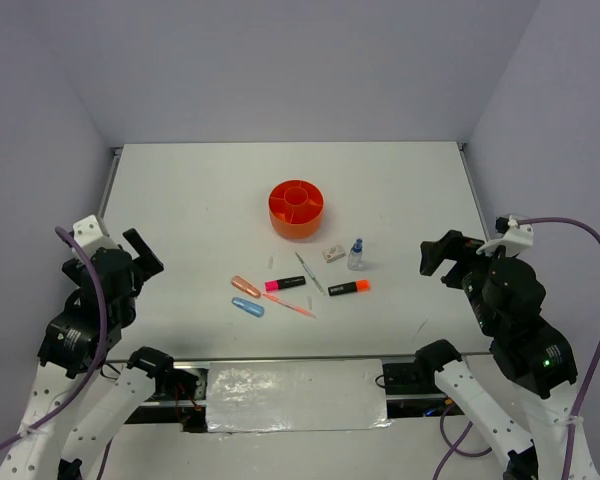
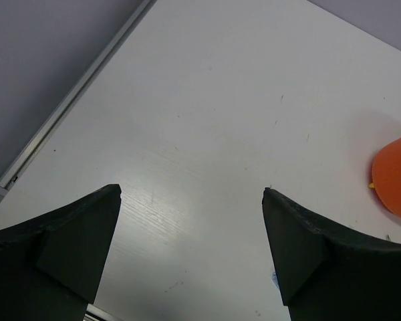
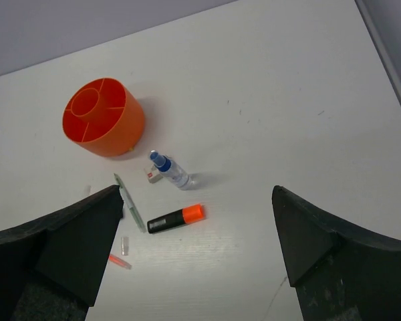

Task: Sort the stationery into containers
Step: Pick up the pen cap from the center of the board.

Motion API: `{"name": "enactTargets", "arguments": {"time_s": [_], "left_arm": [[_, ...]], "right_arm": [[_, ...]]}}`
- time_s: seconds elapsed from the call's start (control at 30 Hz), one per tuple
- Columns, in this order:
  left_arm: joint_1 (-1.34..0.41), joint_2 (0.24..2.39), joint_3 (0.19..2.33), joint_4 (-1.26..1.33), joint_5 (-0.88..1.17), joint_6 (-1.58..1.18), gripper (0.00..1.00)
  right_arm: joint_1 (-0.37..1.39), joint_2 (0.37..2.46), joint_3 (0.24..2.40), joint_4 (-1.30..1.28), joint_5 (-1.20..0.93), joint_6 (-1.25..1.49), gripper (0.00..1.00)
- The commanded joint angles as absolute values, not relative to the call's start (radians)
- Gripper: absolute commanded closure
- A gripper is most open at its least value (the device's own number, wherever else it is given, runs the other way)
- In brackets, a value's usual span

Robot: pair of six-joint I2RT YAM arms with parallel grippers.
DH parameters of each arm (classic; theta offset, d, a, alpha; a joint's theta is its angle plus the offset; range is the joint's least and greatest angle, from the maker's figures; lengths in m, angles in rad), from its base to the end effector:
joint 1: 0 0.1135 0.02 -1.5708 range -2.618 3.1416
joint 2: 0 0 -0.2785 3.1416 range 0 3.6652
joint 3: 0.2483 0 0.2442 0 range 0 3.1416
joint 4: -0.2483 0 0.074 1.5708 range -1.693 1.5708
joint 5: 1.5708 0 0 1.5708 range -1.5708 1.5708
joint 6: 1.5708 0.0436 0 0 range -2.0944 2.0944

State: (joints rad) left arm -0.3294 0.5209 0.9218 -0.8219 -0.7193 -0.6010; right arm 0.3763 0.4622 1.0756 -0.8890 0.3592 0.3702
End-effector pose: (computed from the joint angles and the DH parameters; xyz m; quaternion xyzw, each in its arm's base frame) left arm 0.0759 0.0044 0.3561 -0.2960 0.7524 0.0357 0.5874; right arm 0.0430 0.0005 0.3918 0.1054 0.7850 0.0838 0.6047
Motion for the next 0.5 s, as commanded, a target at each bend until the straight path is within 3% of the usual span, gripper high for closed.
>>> {"name": "enactTargets", "arguments": {"time_s": [0.0, 0.3, 0.47], "left_arm": [[-0.324, 0.508, 0.916, -0.781, -0.715, -0.581, 0.01], [-0.325, 0.509, 0.917, -0.782, -0.715, -0.581, 0.01], [-0.324, 0.514, 0.916, -0.781, -0.712, -0.581, 0.01]], "right_arm": [[0.380, 0.480, 1.100, -0.897, 0.391, 0.379, 0.00], [0.379, 0.454, 1.103, -0.894, 0.379, 0.364, 0.00], [0.380, 0.540, 1.103, -0.879, 0.211, 0.351, 0.00]]}}
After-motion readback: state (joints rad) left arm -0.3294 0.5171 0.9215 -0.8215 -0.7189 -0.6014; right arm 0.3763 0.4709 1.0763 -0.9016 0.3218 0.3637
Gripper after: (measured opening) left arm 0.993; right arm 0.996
